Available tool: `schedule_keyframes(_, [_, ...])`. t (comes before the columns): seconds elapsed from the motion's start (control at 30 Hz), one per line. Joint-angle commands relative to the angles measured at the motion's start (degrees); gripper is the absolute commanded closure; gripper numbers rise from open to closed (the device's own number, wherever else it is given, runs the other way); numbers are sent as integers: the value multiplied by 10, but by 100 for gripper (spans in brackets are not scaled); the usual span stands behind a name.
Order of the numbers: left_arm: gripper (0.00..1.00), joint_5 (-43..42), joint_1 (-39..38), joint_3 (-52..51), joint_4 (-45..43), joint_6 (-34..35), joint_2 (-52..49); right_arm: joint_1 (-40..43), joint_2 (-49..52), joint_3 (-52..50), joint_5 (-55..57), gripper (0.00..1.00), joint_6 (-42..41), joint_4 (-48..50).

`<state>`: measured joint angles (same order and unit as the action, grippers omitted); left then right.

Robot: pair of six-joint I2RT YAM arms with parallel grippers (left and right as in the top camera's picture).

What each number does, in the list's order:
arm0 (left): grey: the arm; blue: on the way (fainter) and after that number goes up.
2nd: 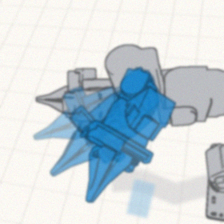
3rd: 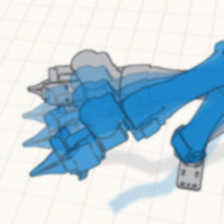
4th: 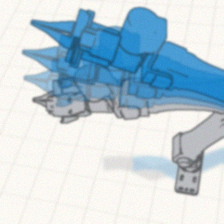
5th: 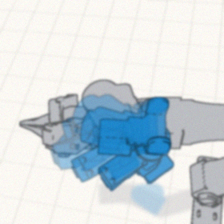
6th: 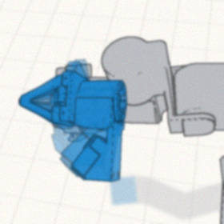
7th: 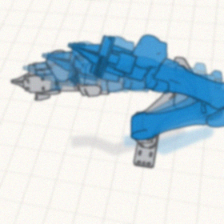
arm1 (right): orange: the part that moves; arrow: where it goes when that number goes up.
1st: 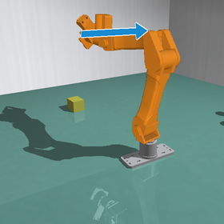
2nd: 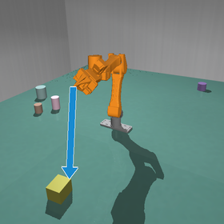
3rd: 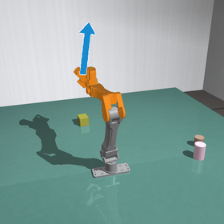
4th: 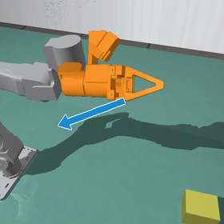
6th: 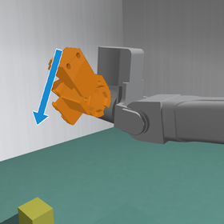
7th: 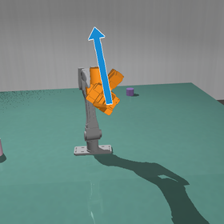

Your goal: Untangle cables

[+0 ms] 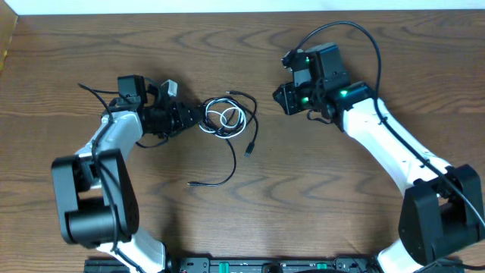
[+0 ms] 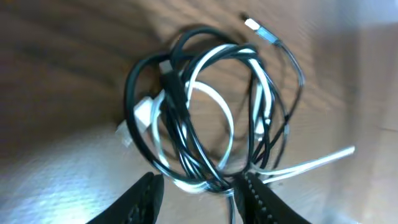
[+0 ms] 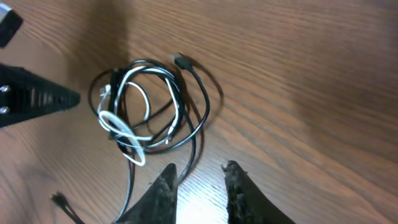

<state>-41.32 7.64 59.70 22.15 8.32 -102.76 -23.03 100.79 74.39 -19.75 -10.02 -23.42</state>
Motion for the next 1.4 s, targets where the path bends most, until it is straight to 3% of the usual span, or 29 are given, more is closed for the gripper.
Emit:
schedule_keyframes(0.0, [59,162,-13,20,24,43,71,-3,8,0,-3,78,2,13])
schedule_keyframes(0.13, [62,247,-52,20,34,75,116,-3,20,0,-3,78,2,41])
schedule_keyframes(0.27, [88,290,-97,20,3,115,107,-3,38,0,-4,78,-9,64])
schedule_keyframes(0.3, [90,292,-108,19,-5,121,98,-4,44,0,-4,79,-10,70])
schedule_keyframes(0.7, [88,292,-153,19,-61,124,-31,-38,99,0,-3,79,-11,162])
schedule_keyframes(1.0, [87,336,-141,19,12,121,-73,-93,178,0,-3,73,-11,259])
schedule_keyframes(1.13, [87,344,-128,19,31,75,-73,-117,220,0,-3,67,-11,294])
schedule_keyframes(1.37, [87,346,-91,19,40,59,-73,-126,246,0,-3,85,-57,228])
